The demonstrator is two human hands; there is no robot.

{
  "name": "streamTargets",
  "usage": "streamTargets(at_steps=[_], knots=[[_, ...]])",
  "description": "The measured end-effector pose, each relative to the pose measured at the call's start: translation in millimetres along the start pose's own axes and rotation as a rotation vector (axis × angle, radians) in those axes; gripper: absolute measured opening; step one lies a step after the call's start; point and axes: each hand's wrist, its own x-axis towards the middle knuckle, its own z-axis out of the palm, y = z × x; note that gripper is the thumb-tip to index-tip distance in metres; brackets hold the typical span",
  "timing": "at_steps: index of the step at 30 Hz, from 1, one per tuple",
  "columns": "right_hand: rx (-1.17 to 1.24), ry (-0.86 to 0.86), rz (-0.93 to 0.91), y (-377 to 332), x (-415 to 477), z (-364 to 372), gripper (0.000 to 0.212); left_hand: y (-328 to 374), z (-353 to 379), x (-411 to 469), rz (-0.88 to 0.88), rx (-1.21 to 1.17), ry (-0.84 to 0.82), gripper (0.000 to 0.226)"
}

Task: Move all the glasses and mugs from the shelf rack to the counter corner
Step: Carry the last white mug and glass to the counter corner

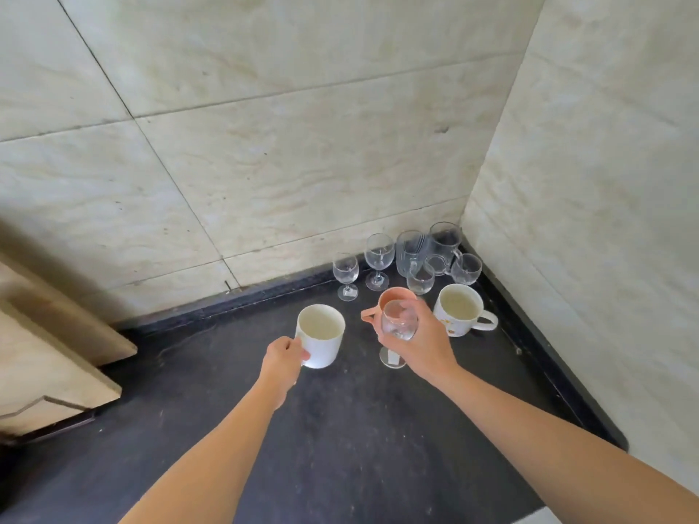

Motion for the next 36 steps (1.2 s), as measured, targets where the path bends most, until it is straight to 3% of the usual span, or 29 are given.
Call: streamTargets(at_steps=[10, 22, 29, 36], knots=[[-0.092, -0.173, 0.034, -7, 104, 107, 0.063, -8, -33, 101, -0.032, -0.172, 0.069, 0.014], [-0.2, -0.14, 0.006, 4, 130, 142, 0.065, -19, -18, 135, 0.01, -0.197, 0.06, 0.02], [-0.287, -0.193, -0.025, 3, 122, 134, 0.087, -29, -29, 120, 0.048, -0.008, 0.157, 0.025], [-0.589, -0.103, -0.152, -19, 84, 102, 0.056, -46, -52, 48, 0.048, 0.325, 0.189, 0.021]])
